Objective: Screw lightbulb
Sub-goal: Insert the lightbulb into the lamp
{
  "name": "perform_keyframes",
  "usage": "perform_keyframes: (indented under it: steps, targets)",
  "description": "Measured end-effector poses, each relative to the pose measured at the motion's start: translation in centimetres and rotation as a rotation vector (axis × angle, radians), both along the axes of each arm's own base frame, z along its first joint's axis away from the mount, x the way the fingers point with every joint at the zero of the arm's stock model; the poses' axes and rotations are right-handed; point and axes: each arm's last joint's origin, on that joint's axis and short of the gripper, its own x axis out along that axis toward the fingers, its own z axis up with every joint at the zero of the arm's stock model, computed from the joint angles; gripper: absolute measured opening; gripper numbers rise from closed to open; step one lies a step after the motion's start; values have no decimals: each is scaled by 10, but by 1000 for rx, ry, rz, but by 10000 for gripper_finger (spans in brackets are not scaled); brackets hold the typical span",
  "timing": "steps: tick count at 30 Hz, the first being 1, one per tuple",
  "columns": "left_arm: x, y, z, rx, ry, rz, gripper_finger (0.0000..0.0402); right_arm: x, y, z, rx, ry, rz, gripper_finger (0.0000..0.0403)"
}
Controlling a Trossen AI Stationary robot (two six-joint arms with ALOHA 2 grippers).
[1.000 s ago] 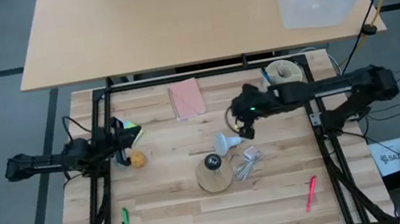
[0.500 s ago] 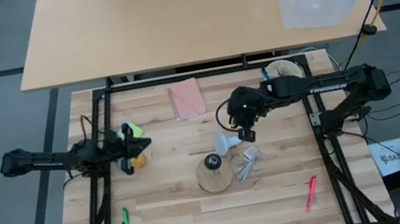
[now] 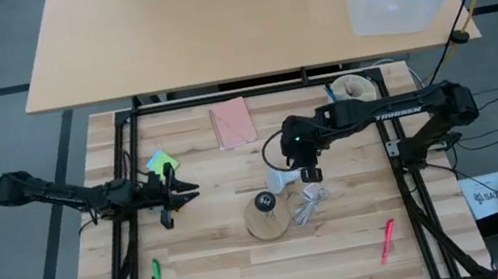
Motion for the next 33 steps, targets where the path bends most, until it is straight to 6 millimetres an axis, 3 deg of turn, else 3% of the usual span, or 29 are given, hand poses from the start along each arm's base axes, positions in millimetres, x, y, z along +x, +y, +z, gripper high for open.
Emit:
perform_keyframes:
  steps: [10, 14, 21, 33]
  targets:
    - [2, -1, 1, 48, -21, -6, 103, 22, -1, -42, -6, 136, 56, 233]
    - [2, -1, 1, 51, -21, -6, 103, 29, -2, -54, -10, 162, 74, 270]
    - [2, -1, 1, 51, -19, -6, 103, 43, -12, -85, 26, 192, 80, 277]
    - [2, -2, 1, 78, -19, -13, 103, 41, -12, -118, 35, 92, 58, 262]
